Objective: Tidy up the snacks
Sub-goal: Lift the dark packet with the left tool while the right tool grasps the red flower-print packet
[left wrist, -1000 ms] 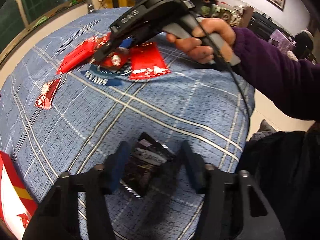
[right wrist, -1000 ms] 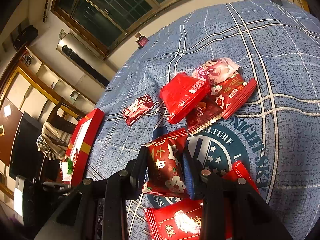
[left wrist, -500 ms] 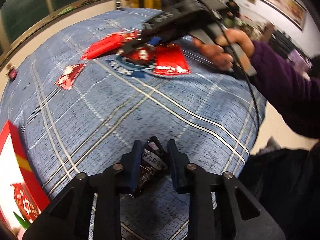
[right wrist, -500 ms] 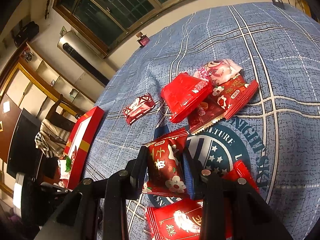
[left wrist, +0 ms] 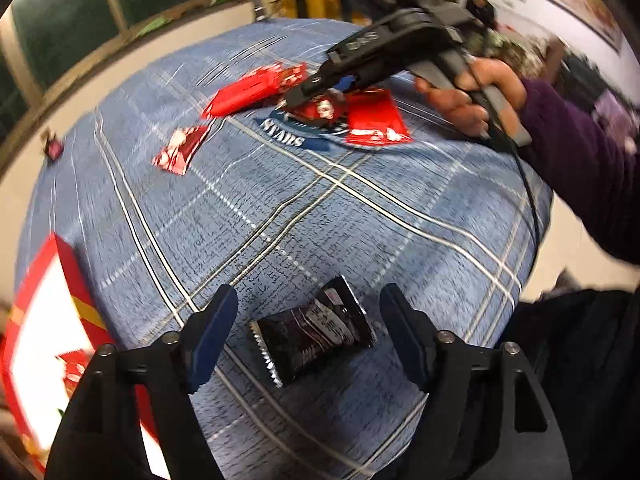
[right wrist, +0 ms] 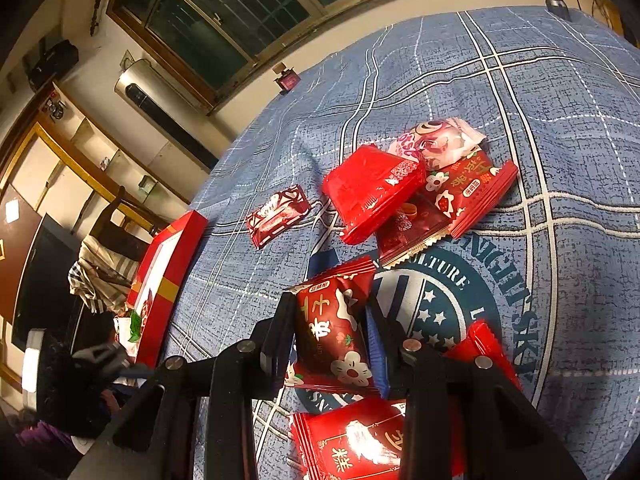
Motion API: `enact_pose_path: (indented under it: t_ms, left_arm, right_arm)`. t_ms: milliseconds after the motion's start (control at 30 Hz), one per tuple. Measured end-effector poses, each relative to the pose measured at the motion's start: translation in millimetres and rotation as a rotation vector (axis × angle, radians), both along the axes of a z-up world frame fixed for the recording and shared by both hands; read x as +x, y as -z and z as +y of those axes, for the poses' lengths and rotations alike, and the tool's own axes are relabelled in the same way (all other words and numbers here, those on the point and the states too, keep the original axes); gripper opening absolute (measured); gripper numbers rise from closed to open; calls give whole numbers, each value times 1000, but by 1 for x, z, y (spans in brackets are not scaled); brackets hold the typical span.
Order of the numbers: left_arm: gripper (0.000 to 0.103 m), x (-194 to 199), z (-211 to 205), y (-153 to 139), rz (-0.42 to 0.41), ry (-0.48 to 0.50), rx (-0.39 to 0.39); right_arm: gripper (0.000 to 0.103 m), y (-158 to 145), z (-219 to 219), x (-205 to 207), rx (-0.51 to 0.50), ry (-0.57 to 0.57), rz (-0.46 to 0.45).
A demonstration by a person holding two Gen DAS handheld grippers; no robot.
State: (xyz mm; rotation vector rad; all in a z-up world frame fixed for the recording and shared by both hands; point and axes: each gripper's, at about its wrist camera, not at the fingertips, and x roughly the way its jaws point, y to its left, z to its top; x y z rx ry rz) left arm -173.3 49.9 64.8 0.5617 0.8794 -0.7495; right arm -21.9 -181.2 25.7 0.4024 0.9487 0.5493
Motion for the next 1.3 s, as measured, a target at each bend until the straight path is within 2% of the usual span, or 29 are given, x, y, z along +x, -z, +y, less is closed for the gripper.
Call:
enact_pose_path:
  t_ms: [167,300,367,400,433,467,500,567,633,700,767,833,900,933,967,1033,1167,1300]
  left_arm:
    - [75,-10,-1,6,-33,86,111]
    - [71,-8,-1,7,3,131,97]
    - [58,-4,-2,6,18,123,82]
    - [54,0,-3,6,34,111,70]
    - [48,4,-4,6,44,97,59]
    - [36,8,-5,7,53,82,55]
    - [31,14,-7,12,61,55,73]
    - [31,24,-8,17,68,-1,74]
    - [31,39,-4,17,96,-103,33]
    - [31,61,4,17,160,-237,-42]
    - [31,76,14,16,174,-372,-91]
    - [31,79,22,11,169,-433,-114]
    - [31,72,28,1,142,-432,-116]
    - [39,66,29,-5,135,-415,-101]
    - [51,60,30,-10,119,-395,-75]
    - [63,50,29,-15,83,-359,-46]
    - [63,45,19,-5,67,-306,16]
    - [63,47,11,12,106,-310,32]
  right_arm:
    - [34,0,1,0,-3,-4,0]
    - [34,0,1,1,-4,-4,0]
    - [34,0,1,0,-4,-3,0]
    - [34,0,1,0,-5,-1,-1]
    - [34,0,1,0,-5,-1,-1]
    - [34,0,0,0,-4,0,-1]
    - [34,-1,0,0,-4,2,-2]
    - [34,-1,-1,0,-7,9,-5]
    - [35,-1,-2,1,-9,15,-7]
    - [35,-1,-3,1,-12,19,-10]
    - [35,-1,-4,1,-14,22,-11]
    - [35,-1,-4,0,-15,24,-12]
    - [35,-1,-4,0,-16,23,-12]
    - [35,-1,-4,0,-16,20,-12]
    - [35,-2,-3,0,-17,17,-13]
    - [35,-2,-1,0,-21,12,-15]
    - [36,0,1,1,-29,8,-9]
    - [37,2,2,2,-27,2,6]
